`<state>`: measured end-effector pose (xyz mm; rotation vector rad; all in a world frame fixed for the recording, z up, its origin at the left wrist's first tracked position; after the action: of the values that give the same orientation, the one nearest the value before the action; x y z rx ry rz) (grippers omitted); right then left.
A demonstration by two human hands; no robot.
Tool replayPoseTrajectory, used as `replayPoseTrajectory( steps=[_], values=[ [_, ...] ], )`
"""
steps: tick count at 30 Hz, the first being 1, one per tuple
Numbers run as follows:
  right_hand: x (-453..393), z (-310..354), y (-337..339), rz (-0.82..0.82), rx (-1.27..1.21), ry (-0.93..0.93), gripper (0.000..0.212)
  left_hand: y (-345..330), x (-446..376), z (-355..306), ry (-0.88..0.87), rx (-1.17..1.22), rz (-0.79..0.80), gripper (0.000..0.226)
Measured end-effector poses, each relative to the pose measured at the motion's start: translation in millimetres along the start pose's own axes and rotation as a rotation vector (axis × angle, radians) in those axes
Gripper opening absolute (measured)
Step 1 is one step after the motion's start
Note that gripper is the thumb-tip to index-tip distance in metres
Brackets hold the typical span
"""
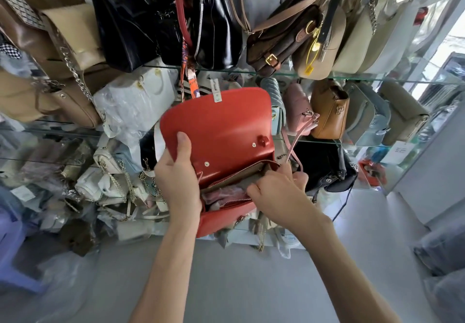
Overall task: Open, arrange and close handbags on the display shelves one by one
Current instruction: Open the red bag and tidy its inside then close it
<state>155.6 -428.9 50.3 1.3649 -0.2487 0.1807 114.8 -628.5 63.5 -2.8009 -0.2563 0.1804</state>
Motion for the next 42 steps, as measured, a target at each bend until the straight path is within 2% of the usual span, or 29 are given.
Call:
replayPoseTrajectory(
  steps=[3,5,7,10,12,14,17,21,26,29,35,40,42],
  values=[
    [-12.2,-15.0,-3.9,-0.013,-0.127,-0.169,0.04,-6.2,10.3,2.2,-0.097,-0.164,0.002,0.024],
    [-21.3,-22.8,-6.6,-0.012,-0.14,-0.233,0.036,-15.0,19.9,3.2,-0.14,-0.242,0.013,0.034],
    [-30.3,-28.7,-10.8,-0.008,-0.187,-0.266,0.023,-24.6,28.6,3.0,-0.18,-0.296,0.031,0.034],
    [-35.6,-38.7,-11.3,-0.087,-0.265,-0.324,0.01,-31.6,32.2,8.5,-0.191,-0.333,0.049,0.039],
    [-34.9,-44.7,-8.0,-0.159,-0.252,-0.361,0.015,-35.3,35.3,7.4,-0.208,-0.357,0.062,0.05],
    [-34.5,-48.0,-4.6,-0.204,-0.235,-0.364,0.019,-37.7,35.8,7.9,-0.198,-0.349,0.082,0.051],
    [-36.4,-45.6,-1.2,-0.228,-0.227,-0.279,0.026,-34.2,29.1,6.7,-0.187,-0.288,0.086,0.04],
    [-36.5,-40.0,2.2,-0.202,-0.203,-0.142,0.038,-30.9,22.7,3.1,-0.212,-0.258,0.086,0.037],
    [-35.8,-5.9,6.5,-0.108,-0.133,0.047,0.033,-20.0,10.1,12.6,-0.196,-0.148,0.043,0.035],
    [-29.4,15.0,7.6,-0.122,-0.131,0.146,0.038,-18.5,9.5,11.2,-0.18,-0.117,0.027,0.04],
    [-21.7,47.6,-9.6,-0.106,-0.132,0.203,0.03,-23.4,8.3,27.9,-0.067,0.073,0.015,0.025],
    [-22.0,46.3,-23.4,0.028,-0.188,0.21,0.043,-20.1,4.7,36.8,-0.037,0.11,0.014,0.022],
    [-24.1,44.2,-28.7,0.07,-0.263,0.208,0.043,-19.9,4.4,41.0,-0.039,0.096,0.028,0.029]
  ],
)
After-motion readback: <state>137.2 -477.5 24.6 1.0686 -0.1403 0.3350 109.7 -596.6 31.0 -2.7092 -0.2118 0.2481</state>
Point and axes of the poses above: each hand's wrist, its own x-axis away from the middle knuckle, its own y-axis out of the back of the hand, z = x × y, the point moved 9 cm from there along -x, towards the middle knuckle, and after that the axes turned 12 degrees about z, right-handed, at the moved point
